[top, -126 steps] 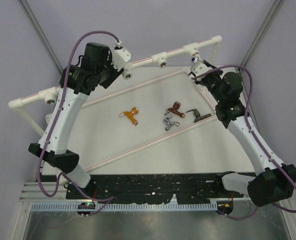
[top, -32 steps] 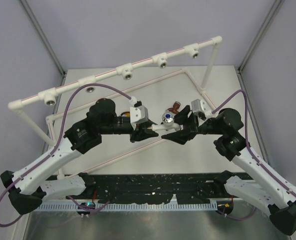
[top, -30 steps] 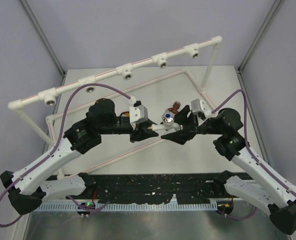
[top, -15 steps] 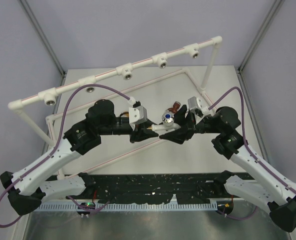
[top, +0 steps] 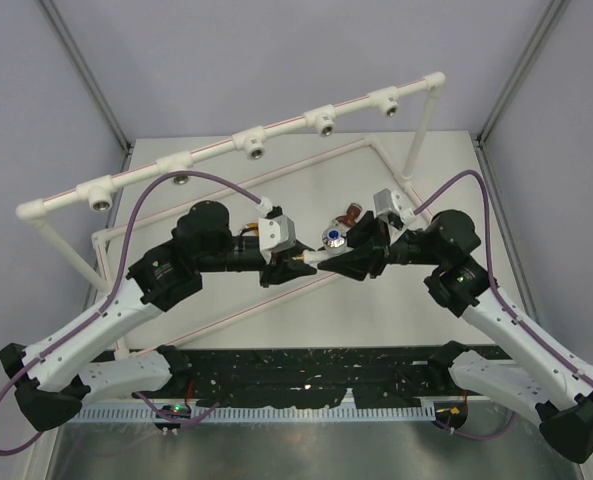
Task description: Install the water faucets
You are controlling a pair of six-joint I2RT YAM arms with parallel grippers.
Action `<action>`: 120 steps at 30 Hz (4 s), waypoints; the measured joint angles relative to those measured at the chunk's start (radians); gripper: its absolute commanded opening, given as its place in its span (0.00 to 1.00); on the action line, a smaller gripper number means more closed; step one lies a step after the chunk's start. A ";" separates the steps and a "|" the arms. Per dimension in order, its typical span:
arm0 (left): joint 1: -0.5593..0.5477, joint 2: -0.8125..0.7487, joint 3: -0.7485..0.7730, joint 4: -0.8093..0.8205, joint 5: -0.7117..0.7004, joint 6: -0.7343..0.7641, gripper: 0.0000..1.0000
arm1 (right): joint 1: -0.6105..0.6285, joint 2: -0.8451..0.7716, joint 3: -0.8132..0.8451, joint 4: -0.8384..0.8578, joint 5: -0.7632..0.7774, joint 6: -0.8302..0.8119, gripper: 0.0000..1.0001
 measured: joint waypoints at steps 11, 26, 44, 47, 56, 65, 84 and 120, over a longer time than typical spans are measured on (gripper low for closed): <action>0.032 -0.061 0.006 -0.062 -0.383 -0.046 0.99 | -0.019 -0.011 0.087 -0.264 0.205 -0.299 0.05; 0.554 -0.310 -0.034 -0.217 -0.783 -0.514 1.00 | -0.248 -0.013 0.047 -0.160 0.815 -0.757 0.05; 0.655 -0.323 -0.189 0.092 -0.953 -1.042 1.00 | -0.348 0.051 -0.029 0.129 0.800 -0.797 0.05; 0.662 -0.298 -0.211 0.135 -0.961 -1.145 0.99 | -0.354 0.051 -0.035 0.142 0.790 -0.799 0.05; 0.665 -0.222 -0.264 0.344 -1.010 -1.297 0.84 | -0.407 0.077 -0.073 0.224 0.760 -0.865 0.06; 0.674 -0.224 -0.281 0.401 -1.035 -1.297 0.38 | -0.438 0.230 -0.131 0.436 0.665 -1.064 0.05; 0.703 -0.251 -0.180 0.166 -1.016 -1.313 0.15 | -0.453 0.421 -0.101 0.695 0.515 -1.389 0.05; 0.723 -0.260 -0.138 0.094 -0.954 -1.187 0.09 | -0.461 0.463 -0.029 0.629 0.450 -1.692 0.05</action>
